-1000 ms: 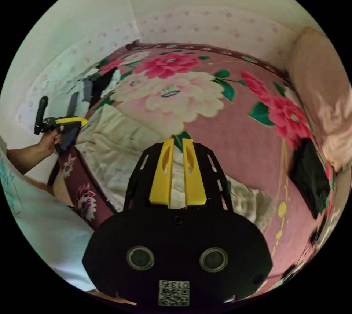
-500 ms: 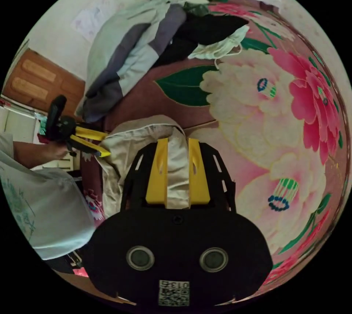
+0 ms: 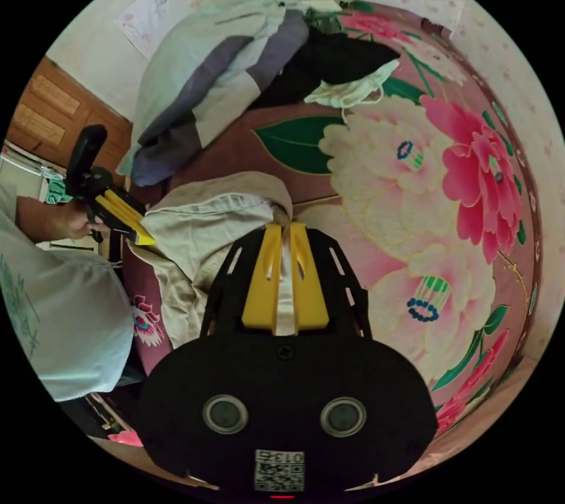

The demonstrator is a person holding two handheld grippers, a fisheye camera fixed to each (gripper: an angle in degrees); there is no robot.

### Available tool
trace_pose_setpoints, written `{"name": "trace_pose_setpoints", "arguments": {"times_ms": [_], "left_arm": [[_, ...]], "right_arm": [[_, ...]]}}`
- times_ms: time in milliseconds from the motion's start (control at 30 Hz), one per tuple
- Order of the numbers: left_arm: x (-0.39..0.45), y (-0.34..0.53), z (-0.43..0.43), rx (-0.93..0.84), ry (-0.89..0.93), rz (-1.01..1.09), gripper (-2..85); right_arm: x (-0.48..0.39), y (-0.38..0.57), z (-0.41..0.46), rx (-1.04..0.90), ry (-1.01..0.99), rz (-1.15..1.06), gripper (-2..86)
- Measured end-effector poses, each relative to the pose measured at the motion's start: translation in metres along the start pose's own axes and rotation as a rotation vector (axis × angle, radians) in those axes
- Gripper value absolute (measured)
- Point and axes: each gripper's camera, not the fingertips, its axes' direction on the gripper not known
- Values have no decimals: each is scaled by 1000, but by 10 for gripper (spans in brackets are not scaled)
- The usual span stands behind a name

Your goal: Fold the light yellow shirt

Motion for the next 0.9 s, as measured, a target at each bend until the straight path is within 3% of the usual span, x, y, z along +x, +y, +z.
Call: {"name": "trace_pose_setpoints", "arguments": {"times_ms": [200,367,700,900], "left_arm": [[144,-14,15,-49,63,312,1],[273,-7,96,-144,119,536,2],[433,32,339,-357,2,760,8],[449,56,469,-588,-179,813,35]], "right_arm": [[-35,161,-169,231,155,55,22],[-69,347,-265,289,317,143,22],[-35,641,-274,341,345,531,26],[1,762,-224,139,234,772,32]]}}
